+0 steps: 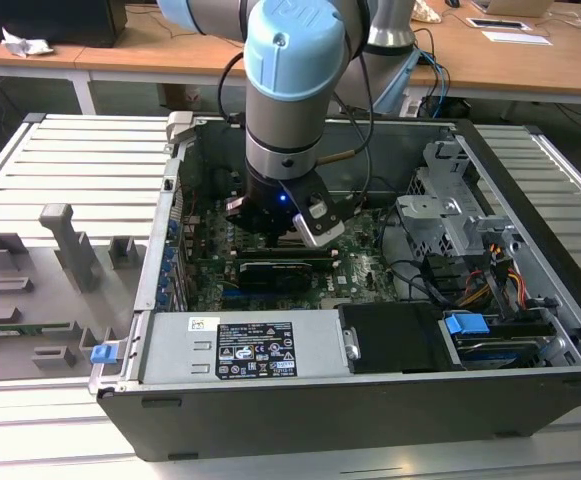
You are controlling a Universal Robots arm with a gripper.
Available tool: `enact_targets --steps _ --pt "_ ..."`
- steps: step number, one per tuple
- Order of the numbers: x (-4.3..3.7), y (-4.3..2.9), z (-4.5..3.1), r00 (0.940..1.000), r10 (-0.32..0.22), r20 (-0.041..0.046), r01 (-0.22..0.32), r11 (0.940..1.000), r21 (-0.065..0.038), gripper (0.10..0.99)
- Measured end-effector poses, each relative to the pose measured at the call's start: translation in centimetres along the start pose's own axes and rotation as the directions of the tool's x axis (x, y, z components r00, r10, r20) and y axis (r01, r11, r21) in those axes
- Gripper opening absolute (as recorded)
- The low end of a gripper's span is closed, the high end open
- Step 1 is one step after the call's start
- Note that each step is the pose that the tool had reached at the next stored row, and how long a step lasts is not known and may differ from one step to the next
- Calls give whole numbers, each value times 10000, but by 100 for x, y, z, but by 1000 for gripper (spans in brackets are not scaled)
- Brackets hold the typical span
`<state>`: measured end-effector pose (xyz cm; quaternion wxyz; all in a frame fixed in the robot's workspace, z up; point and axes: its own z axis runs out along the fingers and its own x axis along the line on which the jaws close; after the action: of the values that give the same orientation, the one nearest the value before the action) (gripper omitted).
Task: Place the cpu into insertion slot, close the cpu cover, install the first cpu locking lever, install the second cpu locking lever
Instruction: 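Install the second cpu locking lever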
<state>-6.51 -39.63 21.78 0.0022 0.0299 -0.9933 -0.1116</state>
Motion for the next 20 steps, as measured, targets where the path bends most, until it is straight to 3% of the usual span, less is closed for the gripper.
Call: enact_targets --steps 20 --pt "88 -24 128 10000 -1 12 2 9998 -218 106"
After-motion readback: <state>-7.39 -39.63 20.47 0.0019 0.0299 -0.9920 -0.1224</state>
